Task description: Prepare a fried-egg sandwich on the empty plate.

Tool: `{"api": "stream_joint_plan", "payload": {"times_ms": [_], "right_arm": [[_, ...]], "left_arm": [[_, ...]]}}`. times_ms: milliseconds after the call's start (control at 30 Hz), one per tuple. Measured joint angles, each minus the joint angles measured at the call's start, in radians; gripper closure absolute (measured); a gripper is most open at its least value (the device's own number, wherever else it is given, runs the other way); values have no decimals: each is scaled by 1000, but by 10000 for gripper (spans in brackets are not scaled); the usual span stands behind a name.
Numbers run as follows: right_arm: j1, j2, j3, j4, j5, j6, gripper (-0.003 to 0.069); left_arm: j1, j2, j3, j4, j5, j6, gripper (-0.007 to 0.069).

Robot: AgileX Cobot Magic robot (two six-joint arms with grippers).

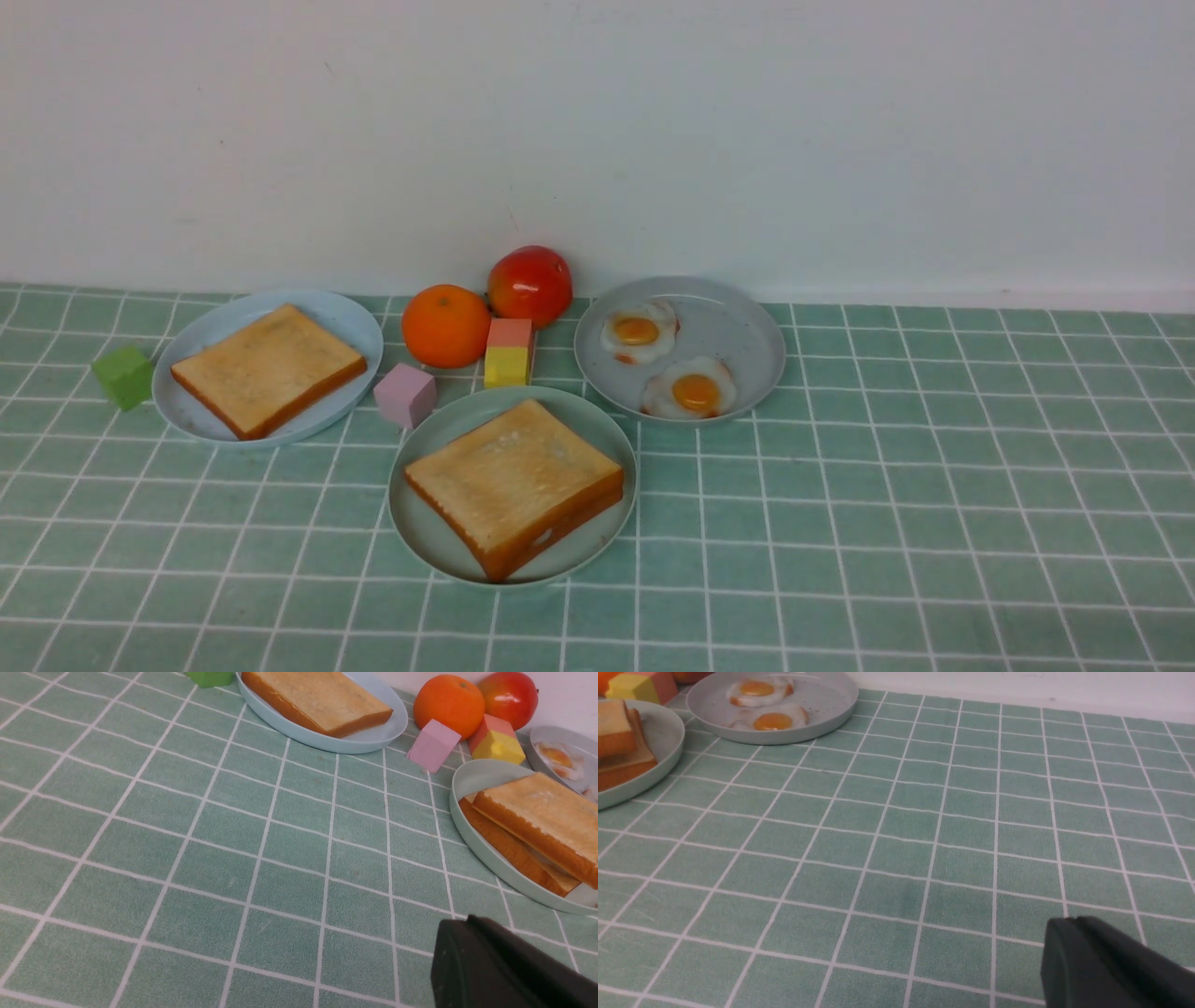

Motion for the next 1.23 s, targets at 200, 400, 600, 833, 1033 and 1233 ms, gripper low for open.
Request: {"api": "stream_joint_plan", "payload": {"times_ms": [200, 400, 600, 833, 1033, 1233], "right_arm": [[0, 0, 0, 0, 0, 0, 627], [0, 0, 0, 1, 0, 0, 617], [0, 0, 0, 1, 0, 0, 608], [0, 0, 0, 1, 0, 0, 599], [0, 0, 0, 1, 0, 0, 592], [0, 0, 0, 1, 0, 0, 585]], "left_arm": [[0, 0, 0, -1, 0, 0, 638], [0, 0, 0, -1, 0, 0, 638], [0, 0, 0, -1, 0, 0, 638], [0, 0, 0, -1, 0, 0, 636], [0, 0, 0, -1, 0, 0, 629], [0, 0, 0, -1, 0, 0, 624]]}}
